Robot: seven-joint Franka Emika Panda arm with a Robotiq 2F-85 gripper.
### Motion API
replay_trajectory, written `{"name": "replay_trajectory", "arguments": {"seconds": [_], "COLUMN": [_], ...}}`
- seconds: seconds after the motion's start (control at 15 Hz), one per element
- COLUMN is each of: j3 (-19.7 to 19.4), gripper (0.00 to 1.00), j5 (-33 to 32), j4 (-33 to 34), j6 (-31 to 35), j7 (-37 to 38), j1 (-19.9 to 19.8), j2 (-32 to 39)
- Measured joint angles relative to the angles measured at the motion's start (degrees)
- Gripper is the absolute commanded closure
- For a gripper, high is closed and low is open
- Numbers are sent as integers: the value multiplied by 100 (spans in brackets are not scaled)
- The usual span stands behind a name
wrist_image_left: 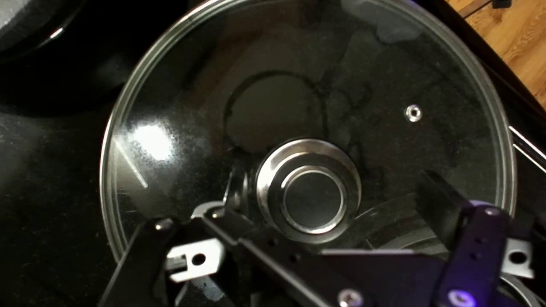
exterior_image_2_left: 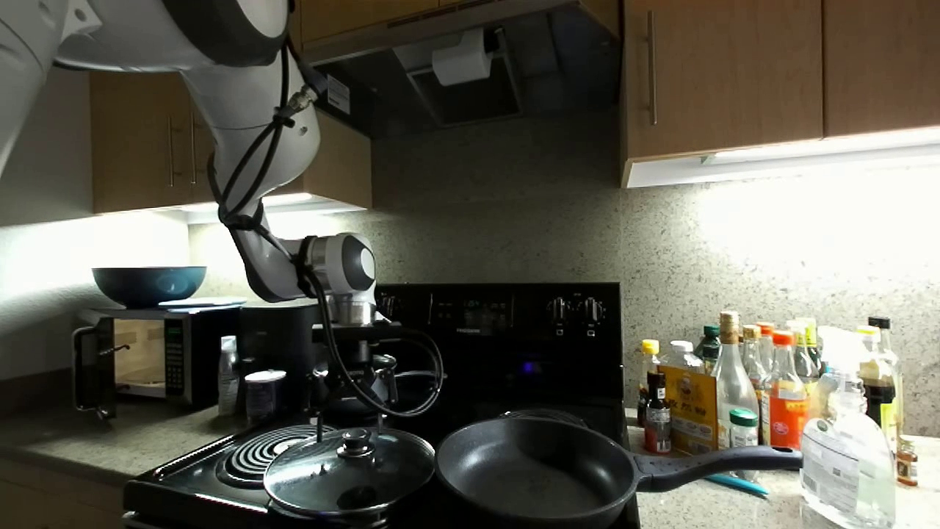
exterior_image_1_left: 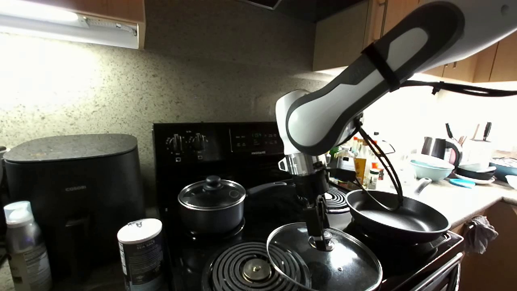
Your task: Put the lid on the pot, then put the lid on the stove
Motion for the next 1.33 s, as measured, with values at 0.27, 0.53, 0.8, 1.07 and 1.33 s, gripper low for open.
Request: {"name": "replay_trajectory", "arguments": {"seconds": [0.27, 0.53, 0.8, 1.07, 1.33], "j3": [-19, -30, -37, -48, -48], "gripper": [0, 33, 61, 75, 75], "j5": [-8, -8, -8, -8, -8], "j4": [3, 3, 3, 42, 42], "j6": [5, 19, 69, 112, 129], "j7": [0, 0, 0, 0, 0], "j1": [-3, -5, -12, -43, -49], "j2": [63, 76, 76, 53, 54]}}
